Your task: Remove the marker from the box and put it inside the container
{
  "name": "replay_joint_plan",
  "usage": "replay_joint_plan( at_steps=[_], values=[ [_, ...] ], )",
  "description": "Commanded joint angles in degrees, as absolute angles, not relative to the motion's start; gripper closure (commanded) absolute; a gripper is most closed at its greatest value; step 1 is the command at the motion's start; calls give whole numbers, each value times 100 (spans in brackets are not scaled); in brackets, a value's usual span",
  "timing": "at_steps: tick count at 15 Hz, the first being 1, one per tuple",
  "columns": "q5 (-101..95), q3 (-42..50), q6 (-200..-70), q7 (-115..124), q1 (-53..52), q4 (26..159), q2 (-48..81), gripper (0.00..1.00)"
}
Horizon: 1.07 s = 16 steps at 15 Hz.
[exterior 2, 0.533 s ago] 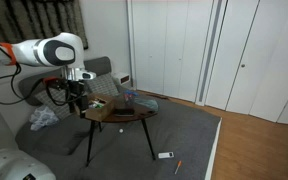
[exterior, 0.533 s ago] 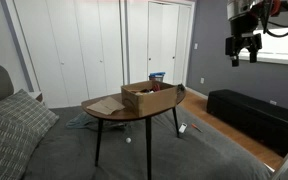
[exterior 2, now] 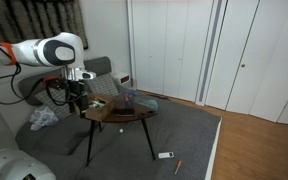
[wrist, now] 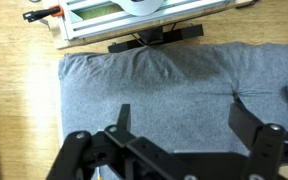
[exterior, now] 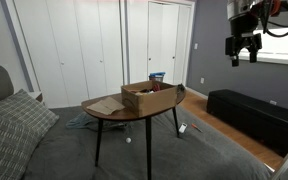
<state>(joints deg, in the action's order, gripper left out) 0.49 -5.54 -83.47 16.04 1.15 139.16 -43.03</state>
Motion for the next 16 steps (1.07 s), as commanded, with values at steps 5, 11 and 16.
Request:
replay_joint_plan(
  at_steps=[5,11,16],
  values=[
    [59,-573,-8338,1587,144,13906,-4300,0],
    [177,-735,-8399,1512,-48,13776,-4209,0],
    [460,-1366,-8761,1129,-784,13264,-3747,0]
  ],
)
